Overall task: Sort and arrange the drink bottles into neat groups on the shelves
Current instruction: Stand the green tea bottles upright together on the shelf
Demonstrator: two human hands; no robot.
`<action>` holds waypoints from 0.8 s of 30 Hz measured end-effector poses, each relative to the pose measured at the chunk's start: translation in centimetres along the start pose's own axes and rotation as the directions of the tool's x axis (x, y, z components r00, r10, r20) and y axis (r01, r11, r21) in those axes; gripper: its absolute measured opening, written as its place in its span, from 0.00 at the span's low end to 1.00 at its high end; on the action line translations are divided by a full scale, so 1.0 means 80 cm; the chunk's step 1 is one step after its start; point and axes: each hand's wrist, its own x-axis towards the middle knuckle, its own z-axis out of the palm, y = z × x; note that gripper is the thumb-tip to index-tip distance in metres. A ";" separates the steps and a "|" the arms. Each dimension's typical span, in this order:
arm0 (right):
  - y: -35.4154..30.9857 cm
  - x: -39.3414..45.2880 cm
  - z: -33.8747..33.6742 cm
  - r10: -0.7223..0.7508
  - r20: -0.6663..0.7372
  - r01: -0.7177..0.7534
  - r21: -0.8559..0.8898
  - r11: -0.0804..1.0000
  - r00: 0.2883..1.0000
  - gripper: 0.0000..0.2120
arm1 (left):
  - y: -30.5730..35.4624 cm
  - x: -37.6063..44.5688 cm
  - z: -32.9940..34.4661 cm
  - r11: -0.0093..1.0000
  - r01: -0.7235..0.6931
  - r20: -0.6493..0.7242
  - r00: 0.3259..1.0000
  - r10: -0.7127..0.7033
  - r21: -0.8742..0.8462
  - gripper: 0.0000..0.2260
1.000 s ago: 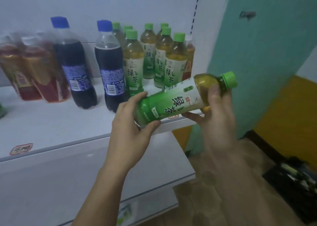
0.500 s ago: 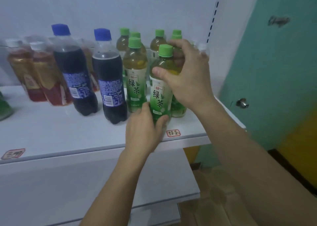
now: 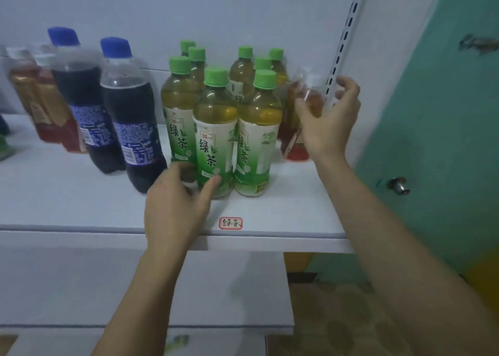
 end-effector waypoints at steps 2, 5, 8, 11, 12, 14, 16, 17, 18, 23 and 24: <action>0.027 0.023 0.001 0.097 0.176 -0.094 -0.024 0.995 0.980 0.44 | 0.005 -0.007 -0.001 0.997 0.069 -0.083 0.994 -0.072 -0.047 0.18; 0.051 0.047 0.002 0.119 0.339 -0.121 -0.018 0.993 0.933 0.47 | 0.011 -0.013 0.005 0.987 0.158 -0.178 0.971 -0.162 -0.035 0.16; 0.064 0.057 0.000 0.077 0.364 -0.071 -0.030 0.997 0.928 0.39 | 0.013 -0.015 0.013 0.980 0.171 -0.201 0.968 -0.148 0.104 0.14; 0.067 0.053 -0.014 0.072 0.318 -0.088 0.038 0.995 0.945 0.39 | 0.014 -0.017 0.018 0.979 0.153 -0.229 0.966 -0.118 0.138 0.15; 0.067 0.047 -0.022 0.075 0.303 -0.102 0.073 0.992 0.950 0.41 | 0.014 -0.017 0.017 0.980 0.144 -0.254 0.961 -0.106 0.137 0.16; 0.066 0.032 -0.041 0.099 0.310 -0.161 0.183 0.970 0.946 0.42 | 0.017 -0.020 0.015 0.987 0.109 -0.296 0.953 -0.069 0.122 0.17; 0.065 0.013 -0.064 0.121 0.345 -0.236 0.315 0.919 0.931 0.42 | 0.026 -0.031 0.018 0.997 0.070 -0.347 0.935 -0.072 -0.017 0.17; 0.064 0.004 -0.075 0.126 0.354 -0.259 0.361 0.896 0.927 0.42 | 0.036 -0.041 0.023 0.990 0.048 -0.368 0.925 -0.095 -0.134 0.16; 0.061 -0.005 -0.086 0.129 0.360 -0.276 0.394 0.877 0.924 0.42 | 0.048 -0.054 0.031 0.970 0.021 -0.361 0.926 -0.111 -0.243 0.16; 0.038 -0.042 -0.132 0.132 0.442 -0.381 0.542 0.749 0.887 0.39 | 0.107 -0.114 0.065 0.904 -0.073 -0.108 0.994 0.030 -0.421 0.15; 0.030 -0.048 -0.137 0.132 0.468 -0.406 0.552 0.728 0.874 0.39 | 0.110 -0.119 0.068 0.907 -0.095 -0.049 0.995 0.082 -0.411 0.19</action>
